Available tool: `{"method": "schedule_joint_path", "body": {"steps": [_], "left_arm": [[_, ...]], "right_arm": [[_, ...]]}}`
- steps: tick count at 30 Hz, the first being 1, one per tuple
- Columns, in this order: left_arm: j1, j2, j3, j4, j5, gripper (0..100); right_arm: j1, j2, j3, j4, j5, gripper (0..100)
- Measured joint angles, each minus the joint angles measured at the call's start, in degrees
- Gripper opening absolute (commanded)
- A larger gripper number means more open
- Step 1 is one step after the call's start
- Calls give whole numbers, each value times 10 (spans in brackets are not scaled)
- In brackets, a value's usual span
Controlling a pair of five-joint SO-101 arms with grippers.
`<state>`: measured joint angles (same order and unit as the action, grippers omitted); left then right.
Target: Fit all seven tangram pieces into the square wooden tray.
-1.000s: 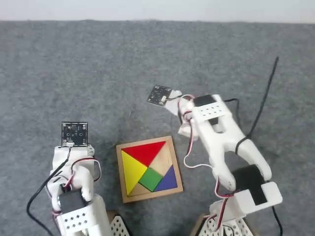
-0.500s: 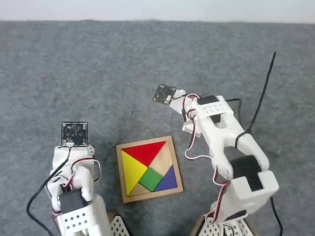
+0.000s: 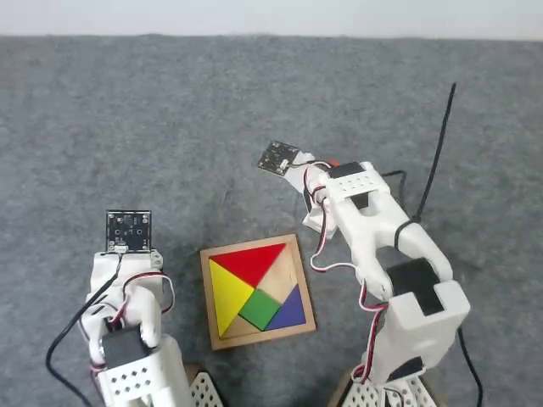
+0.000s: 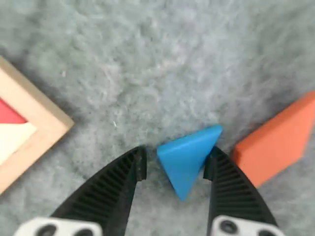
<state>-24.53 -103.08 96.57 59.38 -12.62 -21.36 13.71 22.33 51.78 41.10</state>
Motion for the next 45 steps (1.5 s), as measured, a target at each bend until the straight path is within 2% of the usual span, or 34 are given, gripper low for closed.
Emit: {"method": "schedule_joint_path", "body": {"steps": [6,15,20,24,30,42,45], "left_arm": [[0,0,0,0,0,15],[0,0,0,0,0,15],[0,0,0,0,0,15],[0,0,0,0,0,15],[0,0,0,0,0,15],[0,0,0,0,0,15],[0,0,0,0,0,15]], "right_arm": [[-2,25,-38,17,-67,206],[-3,70,-104,65,-89,205],[-3,104,-158,100,-127,204],[-3,128,-195,130,-135,200],[3,135,-208,136,-135,92],[14,136,-215,135,-135,97],[14,136,-215,135,-133,156]]}}
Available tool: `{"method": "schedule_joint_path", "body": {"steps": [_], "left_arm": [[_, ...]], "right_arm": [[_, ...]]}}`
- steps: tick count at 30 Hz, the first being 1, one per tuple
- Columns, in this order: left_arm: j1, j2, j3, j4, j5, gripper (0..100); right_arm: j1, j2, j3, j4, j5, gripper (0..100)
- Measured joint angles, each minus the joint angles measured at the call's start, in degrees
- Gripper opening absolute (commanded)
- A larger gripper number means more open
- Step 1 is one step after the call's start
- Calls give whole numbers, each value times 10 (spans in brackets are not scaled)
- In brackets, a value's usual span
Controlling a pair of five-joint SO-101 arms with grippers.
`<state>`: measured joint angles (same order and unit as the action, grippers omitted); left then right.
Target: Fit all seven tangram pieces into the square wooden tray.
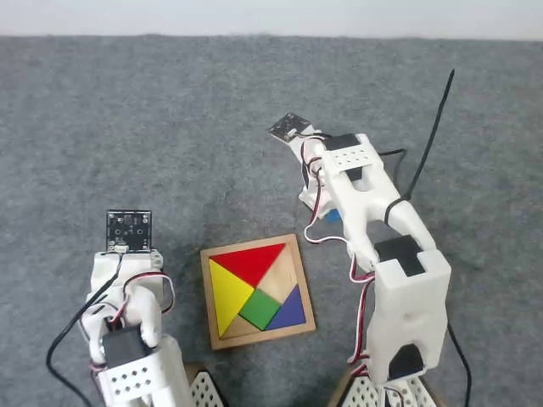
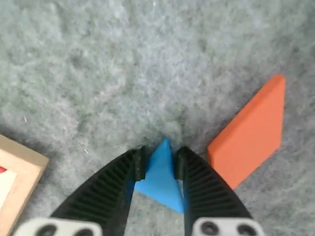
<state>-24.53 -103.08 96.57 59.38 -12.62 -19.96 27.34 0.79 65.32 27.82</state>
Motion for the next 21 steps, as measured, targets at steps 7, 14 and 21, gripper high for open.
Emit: {"method": "schedule_joint_path", "body": {"steps": [7,14,21], "left_arm": [[0,0,0,0,0,15],[0,0,0,0,0,15],[0,0,0,0,0,15]], "right_arm": [[-7,-1,-1,43,34,251],[-7,-1,-2,77,62,249],[-7,-4,14,78,105,248]]}}
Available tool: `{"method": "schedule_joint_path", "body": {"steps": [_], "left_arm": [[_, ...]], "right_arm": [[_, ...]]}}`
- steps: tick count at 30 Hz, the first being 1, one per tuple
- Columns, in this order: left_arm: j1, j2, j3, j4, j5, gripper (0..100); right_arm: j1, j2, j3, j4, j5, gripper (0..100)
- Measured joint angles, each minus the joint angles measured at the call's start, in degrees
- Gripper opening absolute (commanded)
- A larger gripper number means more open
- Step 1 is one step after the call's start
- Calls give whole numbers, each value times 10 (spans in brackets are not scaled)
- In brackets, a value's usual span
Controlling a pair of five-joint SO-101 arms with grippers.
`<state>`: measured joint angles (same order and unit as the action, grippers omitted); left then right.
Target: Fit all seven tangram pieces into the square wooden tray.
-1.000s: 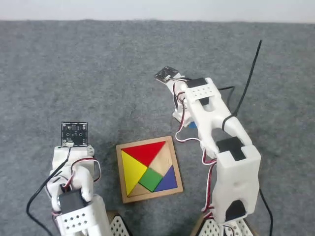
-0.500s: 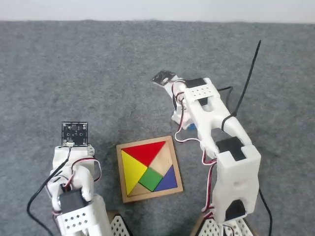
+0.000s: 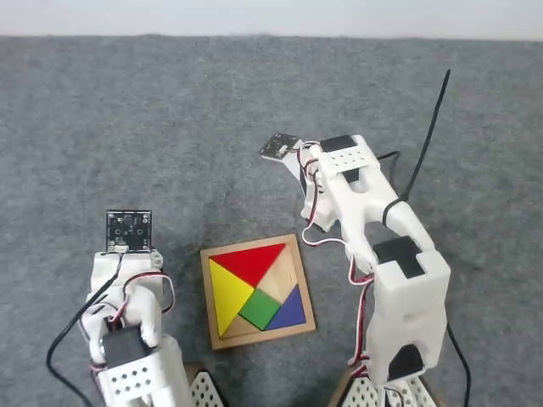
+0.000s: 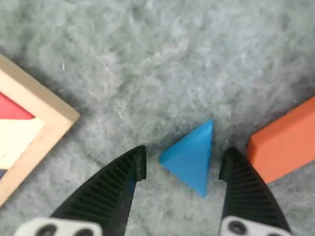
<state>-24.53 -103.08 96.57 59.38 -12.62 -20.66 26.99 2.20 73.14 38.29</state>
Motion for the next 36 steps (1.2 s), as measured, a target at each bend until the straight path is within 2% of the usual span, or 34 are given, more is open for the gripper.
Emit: {"method": "schedule_joint_path", "body": {"steps": [6,13,31,33,36], "left_arm": [[0,0,0,0,0,15],[0,0,0,0,0,15],[0,0,0,0,0,15],[0,0,0,0,0,15],[0,0,0,0,0,15]], "right_arm": [[0,-1,1,0,8,238],[7,-6,1,-1,23,64],[12,-4,1,-1,23,72],[12,-4,1,0,20,106],[11,0,-13,17,-26,206]]}}
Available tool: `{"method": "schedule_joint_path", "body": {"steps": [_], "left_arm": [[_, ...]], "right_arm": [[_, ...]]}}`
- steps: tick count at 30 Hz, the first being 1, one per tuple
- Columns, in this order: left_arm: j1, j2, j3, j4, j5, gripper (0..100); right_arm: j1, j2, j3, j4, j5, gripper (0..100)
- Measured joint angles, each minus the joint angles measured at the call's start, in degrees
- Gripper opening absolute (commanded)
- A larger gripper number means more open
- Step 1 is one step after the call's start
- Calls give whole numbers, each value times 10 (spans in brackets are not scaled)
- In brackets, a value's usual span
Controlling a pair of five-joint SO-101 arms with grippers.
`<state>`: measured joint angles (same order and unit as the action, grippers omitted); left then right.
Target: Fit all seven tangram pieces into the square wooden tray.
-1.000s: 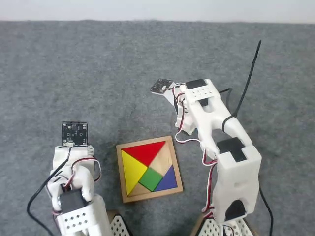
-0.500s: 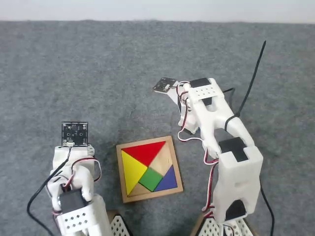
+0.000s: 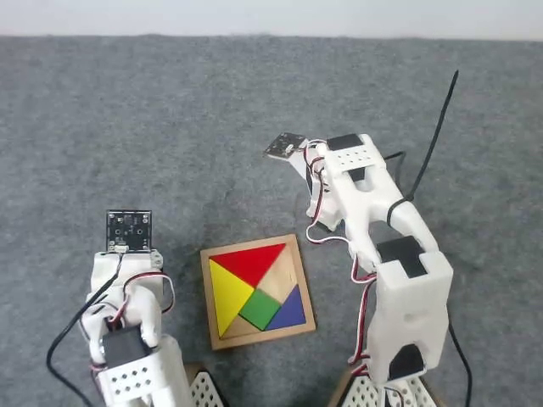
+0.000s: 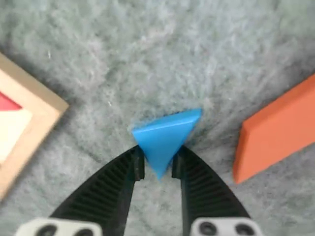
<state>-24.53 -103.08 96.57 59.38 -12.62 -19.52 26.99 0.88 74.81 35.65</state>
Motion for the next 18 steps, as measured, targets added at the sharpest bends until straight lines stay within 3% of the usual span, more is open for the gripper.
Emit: {"method": "schedule_joint_path", "body": {"steps": [12,18], "left_arm": [[0,0,0,0,0,15],[0,0,0,0,0,15]], "right_arm": [[-55,24,-24,10,-154,241],[-50,46,-55,11,-181,240]]}}
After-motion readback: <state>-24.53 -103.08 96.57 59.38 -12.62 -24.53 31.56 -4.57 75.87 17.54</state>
